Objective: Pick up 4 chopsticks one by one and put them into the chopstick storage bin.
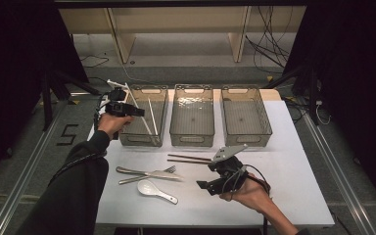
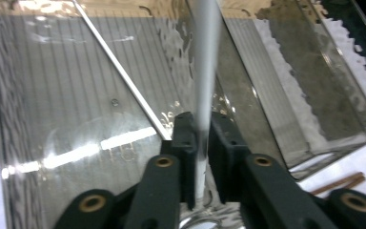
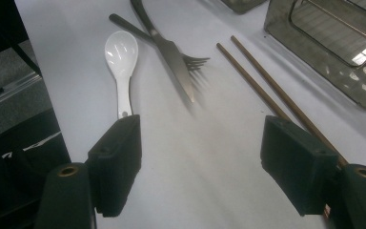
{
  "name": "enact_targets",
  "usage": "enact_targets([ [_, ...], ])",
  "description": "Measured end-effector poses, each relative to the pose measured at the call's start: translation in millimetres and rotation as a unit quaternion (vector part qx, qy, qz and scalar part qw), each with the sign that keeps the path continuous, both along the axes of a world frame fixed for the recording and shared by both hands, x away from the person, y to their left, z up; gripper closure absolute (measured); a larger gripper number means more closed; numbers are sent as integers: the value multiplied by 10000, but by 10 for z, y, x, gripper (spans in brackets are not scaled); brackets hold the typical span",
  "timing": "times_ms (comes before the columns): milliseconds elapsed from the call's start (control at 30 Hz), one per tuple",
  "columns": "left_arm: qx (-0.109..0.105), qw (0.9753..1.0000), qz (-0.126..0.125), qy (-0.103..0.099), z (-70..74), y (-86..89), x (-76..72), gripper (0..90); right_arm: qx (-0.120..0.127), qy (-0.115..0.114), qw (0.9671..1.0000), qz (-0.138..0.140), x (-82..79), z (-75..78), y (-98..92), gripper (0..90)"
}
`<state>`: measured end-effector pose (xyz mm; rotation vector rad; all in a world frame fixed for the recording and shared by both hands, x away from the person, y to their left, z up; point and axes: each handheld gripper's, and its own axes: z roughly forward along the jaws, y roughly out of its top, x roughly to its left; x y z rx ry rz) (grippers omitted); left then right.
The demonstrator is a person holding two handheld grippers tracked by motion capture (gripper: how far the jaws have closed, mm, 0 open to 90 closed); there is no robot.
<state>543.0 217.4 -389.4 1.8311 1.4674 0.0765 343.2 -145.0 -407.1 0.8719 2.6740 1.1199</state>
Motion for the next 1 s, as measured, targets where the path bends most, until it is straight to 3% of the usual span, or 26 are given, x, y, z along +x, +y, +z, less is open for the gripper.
enact_targets([
  [233,194,9998,40,-14,-51,-19,7,758,-4,3,10000,32,-6,-2,4,312],
  [400,73,9999,-7,-92,-2,17,-44,695,3,24,10000,19,-2,-2,-5,312],
  [600,-126,9989,-235,-384,114,-29,-275,505,-3,15,10000,-17,13,-2,-8,312],
  [667,-84,9977,-377,-565,161,-44,-411,423,1,12,10000,-59,30,0,-29,312],
  [733,-228,9957,-479,-755,199,-50,-566,372,4,11,9999,-128,59,7,-64,312],
  [867,-407,9900,-766,-1115,226,-70,-905,287,-113,-72,9995,-278,163,6,-120,312],
  [1000,-601,9852,-927,-1313,202,-90,-1195,238,-319,-121,9989,-307,290,0,-138,319],
])
